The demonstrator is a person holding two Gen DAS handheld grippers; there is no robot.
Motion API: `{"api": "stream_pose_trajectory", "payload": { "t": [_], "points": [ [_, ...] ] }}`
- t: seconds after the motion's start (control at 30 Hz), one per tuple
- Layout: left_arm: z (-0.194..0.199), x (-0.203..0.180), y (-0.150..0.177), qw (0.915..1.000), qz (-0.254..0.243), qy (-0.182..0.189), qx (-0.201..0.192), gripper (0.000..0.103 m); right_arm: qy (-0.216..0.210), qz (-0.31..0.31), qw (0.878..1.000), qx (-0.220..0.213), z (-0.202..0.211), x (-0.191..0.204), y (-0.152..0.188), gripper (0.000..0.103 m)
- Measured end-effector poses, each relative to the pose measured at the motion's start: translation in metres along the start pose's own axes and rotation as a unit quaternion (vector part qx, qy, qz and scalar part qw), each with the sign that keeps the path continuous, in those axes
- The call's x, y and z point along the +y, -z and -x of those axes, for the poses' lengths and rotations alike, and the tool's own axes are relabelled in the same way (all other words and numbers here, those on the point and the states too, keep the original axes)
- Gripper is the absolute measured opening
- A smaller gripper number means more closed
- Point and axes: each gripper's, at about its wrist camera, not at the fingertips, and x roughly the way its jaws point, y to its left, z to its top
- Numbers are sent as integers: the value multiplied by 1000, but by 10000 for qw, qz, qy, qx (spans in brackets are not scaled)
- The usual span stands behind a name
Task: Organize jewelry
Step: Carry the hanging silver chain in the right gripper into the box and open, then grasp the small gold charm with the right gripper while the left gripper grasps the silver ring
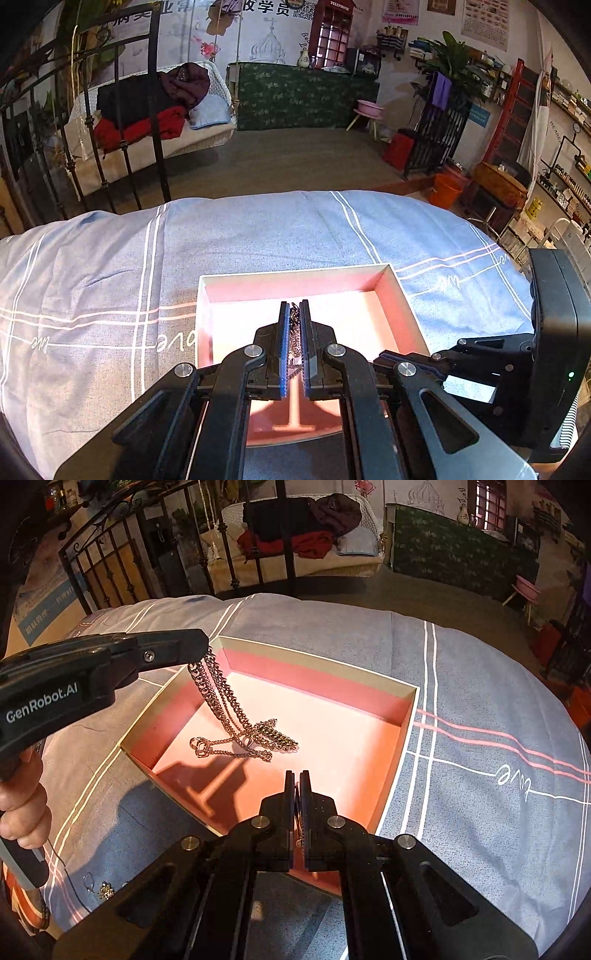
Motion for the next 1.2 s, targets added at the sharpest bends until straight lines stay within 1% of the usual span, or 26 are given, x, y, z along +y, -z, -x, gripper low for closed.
{"api": "stream_pose_trajectory", "payload": {
  "t": [0.03, 0.07, 0.1, 0.13, 0.17, 0.2, 0.23, 0.33, 0.43, 0.5, 0.6, 0.63, 0.67, 0.73, 0.8, 0.9, 0.93, 1.0, 1.03, 1.1, 1.2],
  "points": [
    [1, -1, -1, 10000, 17, -36, -21, 7, -51, -4, 10000, 3, 1, 0, 0, 4],
    [5, -2, 0, 10000, 65, -59, -34, 26, -107, -27, 9999, 19, 3, 1, 2, 14],
    [8, 0, -1, 9998, 136, -105, -51, 47, -124, -52, 9999, 24, 6, 1, 3, 25],
    [14, 1, -3, 9993, 225, -263, -167, 89, -103, -55, 9999, -4, 10, 2, 4, 63],
    [24, 3, -2, 9978, 289, -418, -418, 97, -34, -23, 9999, -102, 17, 4, 6, 90],
    [33, 5, -2, 9972, 286, -426, -547, 97, 78, 25, 9996, -271, 26, 6, 9, 93],
    [41, 6, -3, 9975, 272, -347, -553, 97, 149, 59, 9990, -421, 36, 8, 12, 93],
    [66, 9, 5, 9973, 275, -221, -645, 97, 148, -88, 9977, -650, 63, 5, 24, 93],
    [86, 7, 29, 9973, 51, -227, -700, 97, 274, -350, 9956, -822, 87, -5, 46, 94],
    [93, 7, 51, 9976, -71, -213, -656, 97, 300, -588, 9946, -796, 94, -13, 64, 94],
    [94, 11, 87, 9989, -66, -275, -373, 97, 252, -814, 9947, -574, 95, -21, 99, 92],
    [93, 13, 102, 9994, -54, -250, -245, 97, 275, -867, 9946, -491, 93, -21, 113, 88],
    [92, 17, 116, 9996, -36, -260, -146, 97, 242, -913, 9948, -369, 91, -20, 125, 79],
    [90, 19, 143, 9993, -44, -347, 135, 97, 237, -1025, 9944, -99, 85, -19, 149, 71],
    [90, 21, 168, 9985, -85, -361, 410, 96, 331, -1050, 9939, 87, 80, -15, 166, 70],
    [90, 20, 195, 9967, -162, -408, 676, 95, 474, -952, 9943, 57, 83, -6, 178, 70],
    [88, 18, 200, 9963, -204, -427, 720, 92, 503, -884, 9948, 71, 83, -3, 178, 70],
    [81, 15, 208, 9950, -332, -489, 809, 77, 643, -706, 9954, 91, 79, 4, 176, 70],
    [76, 14, 210, 9938, -408, -549, 874, 60, 691, -628, 9956, 106, 76, 7, 176, 70],
    [73, 13, 211, 9947, -406, -531, 785, 54, 716, -551, 9959, 70, 75, 12, 175, 70],
    [73, 9, 209, 9951, -523, -432, 719, 28, 680, -464, 9966, 71, 73, 15, 175, 70]
  ]
}}
